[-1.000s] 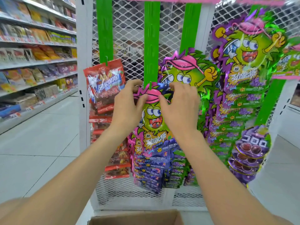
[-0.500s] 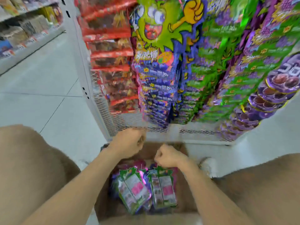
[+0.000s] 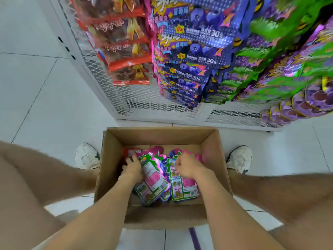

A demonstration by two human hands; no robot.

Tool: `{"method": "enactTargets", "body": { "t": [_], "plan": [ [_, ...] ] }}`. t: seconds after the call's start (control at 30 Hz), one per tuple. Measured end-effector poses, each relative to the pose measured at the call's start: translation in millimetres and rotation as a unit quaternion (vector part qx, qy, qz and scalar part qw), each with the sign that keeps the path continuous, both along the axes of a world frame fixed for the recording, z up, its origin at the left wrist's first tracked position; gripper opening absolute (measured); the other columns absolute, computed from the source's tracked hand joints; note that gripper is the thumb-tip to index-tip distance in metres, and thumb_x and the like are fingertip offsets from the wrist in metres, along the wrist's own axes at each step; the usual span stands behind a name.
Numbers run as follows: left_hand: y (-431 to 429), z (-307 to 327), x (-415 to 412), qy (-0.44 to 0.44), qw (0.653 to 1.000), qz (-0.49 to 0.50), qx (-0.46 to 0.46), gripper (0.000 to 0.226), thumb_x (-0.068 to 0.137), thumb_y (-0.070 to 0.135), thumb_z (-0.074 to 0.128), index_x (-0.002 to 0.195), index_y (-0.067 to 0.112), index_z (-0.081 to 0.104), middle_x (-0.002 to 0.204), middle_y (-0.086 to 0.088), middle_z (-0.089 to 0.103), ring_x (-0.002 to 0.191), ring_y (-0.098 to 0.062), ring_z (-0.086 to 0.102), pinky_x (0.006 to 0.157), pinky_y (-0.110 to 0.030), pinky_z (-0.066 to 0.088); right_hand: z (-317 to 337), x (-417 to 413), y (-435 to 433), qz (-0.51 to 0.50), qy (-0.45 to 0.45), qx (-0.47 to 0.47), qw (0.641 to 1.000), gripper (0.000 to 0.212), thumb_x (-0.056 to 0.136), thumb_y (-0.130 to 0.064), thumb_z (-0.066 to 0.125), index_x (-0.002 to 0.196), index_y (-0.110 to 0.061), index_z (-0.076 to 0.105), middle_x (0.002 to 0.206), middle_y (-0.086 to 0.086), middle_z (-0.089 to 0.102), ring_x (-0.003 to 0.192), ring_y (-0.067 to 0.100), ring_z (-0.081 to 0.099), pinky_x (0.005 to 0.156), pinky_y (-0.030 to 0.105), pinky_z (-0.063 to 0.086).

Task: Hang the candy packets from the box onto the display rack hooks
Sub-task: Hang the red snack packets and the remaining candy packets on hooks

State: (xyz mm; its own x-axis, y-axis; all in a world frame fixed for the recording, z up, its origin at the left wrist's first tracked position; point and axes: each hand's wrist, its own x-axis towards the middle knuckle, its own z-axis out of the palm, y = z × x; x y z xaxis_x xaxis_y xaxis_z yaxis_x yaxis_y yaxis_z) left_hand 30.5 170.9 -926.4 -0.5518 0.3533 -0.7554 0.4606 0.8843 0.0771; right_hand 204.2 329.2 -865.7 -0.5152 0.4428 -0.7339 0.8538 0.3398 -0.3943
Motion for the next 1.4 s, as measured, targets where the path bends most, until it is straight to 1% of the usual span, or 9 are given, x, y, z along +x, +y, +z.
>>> {"method": "enactTargets", "body": {
  "t": [0.3, 0.57, 0.7, 0.83, 0.93, 1.03, 1.17, 1.23, 1.4],
  "plan": [
    [-3.7, 18.6, 1.9, 0.114, 0.993, -0.023, 0.023, 0.084, 0.086, 0.04, 0.082, 0.152, 0.017, 0.035, 0.143, -0.012, 0.05, 0.129, -0.037, 0.055, 0.105, -0.052, 0.046, -11.6, -4.5, -13.4, 0.032, -0.027, -0.005, 0.999, 0.024, 0.09, -0.008, 0.056, 0.105, 0.001, 0.072, 0.122, 0.022, 0.071, 0.111, 0.037, 0.07, 0.097, 0.057, 0.057],
    [8.9, 96.2, -1.9, 0.074, 0.991, 0.055, 0.095, 0.069, 0.064, 0.059, 0.091, 0.114, 0.019, 0.064, 0.113, -0.006, 0.067, 0.107, -0.033, 0.067, 0.089, -0.044, 0.057, 29.4, -9.0, -27.0, 0.069, -0.018, 0.007, 0.997, 0.037, 0.094, -0.009, 0.064, 0.13, -0.005, 0.065, 0.131, 0.025, 0.065, 0.116, 0.038, 0.067, 0.098, 0.051, 0.057],
    [15.9, 135.0, -1.0, -0.047, 0.985, 0.11, 0.122, 0.064, 0.064, 0.053, 0.089, 0.104, 0.009, 0.066, 0.104, -0.005, 0.07, 0.092, -0.025, 0.067, 0.074, -0.031, 0.052, 64.8, -7.4, -33.3, 0.036, 0.094, -0.053, 0.994, 0.107, 0.066, -0.043, 0.097, 0.154, -0.028, 0.039, 0.146, 0.001, 0.053, 0.131, 0.023, 0.056, 0.108, 0.04, 0.049],
    [23.3, 164.5, -7.0, -0.191, 0.926, 0.25, 0.21, 0.106, 0.034, 0.046, 0.102, 0.124, 0.003, 0.066, 0.103, -0.014, 0.079, 0.086, -0.027, 0.078, 0.07, -0.041, 0.064, 93.4, -15.3, -35.7, 0.019, 0.159, -0.104, 0.982, 0.145, 0.037, -0.063, 0.102, 0.157, -0.039, 0.025, 0.156, -0.016, 0.044, 0.141, 0.008, 0.045, 0.118, 0.038, 0.042],
    [24.9, 211.4, 2.6, -0.279, 0.851, 0.327, 0.302, 0.071, 0.075, 0.038, 0.094, 0.127, 0.0, 0.065, 0.105, -0.025, 0.077, 0.084, -0.034, 0.08, 0.069, -0.044, 0.067, 102.3, -13.6, -32.6, 0.004, 0.169, -0.133, 0.977, 0.126, 0.038, -0.063, 0.103, 0.147, -0.041, 0.045, 0.14, -0.018, 0.063, 0.13, 0.005, 0.059, 0.112, 0.037, 0.048],
    [24.6, 246.2, 9.0, -0.297, 0.847, 0.298, 0.325, 0.062, 0.096, 0.061, 0.065, 0.119, 0.004, 0.066, 0.108, -0.022, 0.078, 0.094, -0.035, 0.08, 0.073, -0.042, 0.066, 126.1, -9.5, -27.7, -0.092, 0.204, -0.192, 0.956, 0.074, 0.068, -0.032, 0.094, 0.135, -0.029, 0.062, 0.122, -0.007, 0.076, 0.116, 0.015, 0.071, 0.107, 0.043, 0.054],
    [21.0, 266.6, 2.0, -0.071, 0.852, 0.247, 0.456, 0.043, 0.093, 0.061, 0.059, 0.101, 0.019, 0.065, 0.104, -0.01, 0.073, 0.099, -0.032, 0.074, 0.091, -0.049, 0.06, 168.0, -2.7, -14.4, -0.165, 0.238, -0.169, 0.942, 0.068, 0.07, -0.03, 0.088, 0.134, -0.024, 0.063, 0.115, -0.007, 0.078, 0.108, 0.018, 0.074, 0.102, 0.044, 0.057],
    [19.3, 278.7, 0.9, -0.038, 0.845, 0.164, 0.508, 0.035, 0.084, 0.059, 0.062, 0.102, 0.03, 0.072, 0.111, -0.006, 0.072, 0.109, -0.025, 0.07, 0.102, -0.049, 0.054, 195.6, 2.2, -14.1, -0.174, 0.277, -0.154, 0.932, 0.055, 0.08, -0.021, 0.087, 0.129, -0.024, 0.063, 0.111, -0.007, 0.079, 0.105, 0.017, 0.075, 0.097, 0.039, 0.058],
    [16.5, 336.2, 8.3, -0.096, 0.798, 0.088, 0.589, 0.016, 0.105, 0.02, 0.063, 0.096, 0.016, 0.075, 0.084, 0.01, 0.079, 0.082, -0.007, 0.072, 0.071, -0.018, 0.056, 260.1, 17.8, -15.5, -0.164, 0.427, -0.161, 0.875, 0.042, 0.085, -0.008, 0.085, 0.124, -0.018, 0.071, 0.117, 0.005, 0.078, 0.111, 0.026, 0.074, 0.102, 0.047, 0.056]
  ]
}}
